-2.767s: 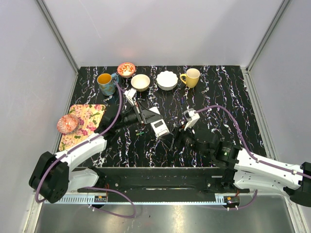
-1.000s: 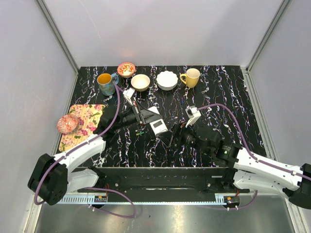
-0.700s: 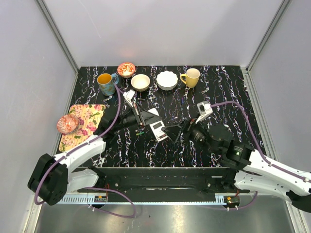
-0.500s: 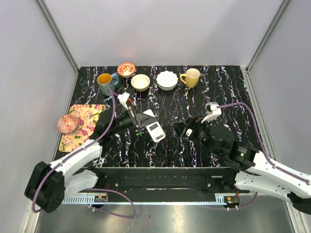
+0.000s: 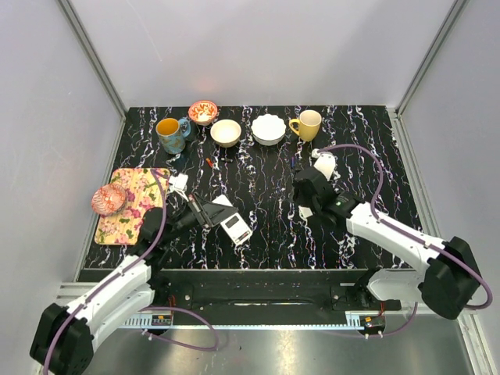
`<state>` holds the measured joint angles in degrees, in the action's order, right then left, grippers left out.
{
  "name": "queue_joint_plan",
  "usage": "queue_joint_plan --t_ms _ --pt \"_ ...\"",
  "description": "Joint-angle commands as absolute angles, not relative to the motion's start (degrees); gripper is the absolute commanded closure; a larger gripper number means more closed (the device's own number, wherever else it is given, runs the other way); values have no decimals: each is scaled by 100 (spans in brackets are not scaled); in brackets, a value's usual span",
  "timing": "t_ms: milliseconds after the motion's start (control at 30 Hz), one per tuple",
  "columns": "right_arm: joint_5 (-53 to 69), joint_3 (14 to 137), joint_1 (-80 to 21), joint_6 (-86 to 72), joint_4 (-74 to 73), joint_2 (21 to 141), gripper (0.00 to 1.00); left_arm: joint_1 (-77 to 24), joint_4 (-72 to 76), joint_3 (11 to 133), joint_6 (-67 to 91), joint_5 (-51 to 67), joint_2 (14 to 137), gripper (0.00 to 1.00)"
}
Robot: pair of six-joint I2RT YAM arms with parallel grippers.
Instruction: Load the batteries into the remote control
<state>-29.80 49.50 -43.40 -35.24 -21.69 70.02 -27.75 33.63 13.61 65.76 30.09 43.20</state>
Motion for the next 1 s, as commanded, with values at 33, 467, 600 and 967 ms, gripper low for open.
queue_joint_plan --t_ms 33,467,600,967 --pt "-2646 5256 -4210 -3481 -1714 7172 52 -2742 3535 1257 5952 2813 3517 100" --pt "-1934 6089 -3059 -3042 -1240 8487 77 -2768 3770 1064 5897 2628 3357 100" --pt "-1916 6819 -2979 -2104 -1230 9455 50 -2804 3736 1081 6038 2584 3524 100" --pt "-1837 7997 -2707 -1705 -1248 11284 48 -2786 3577 1345 5994 2935 3823 100"
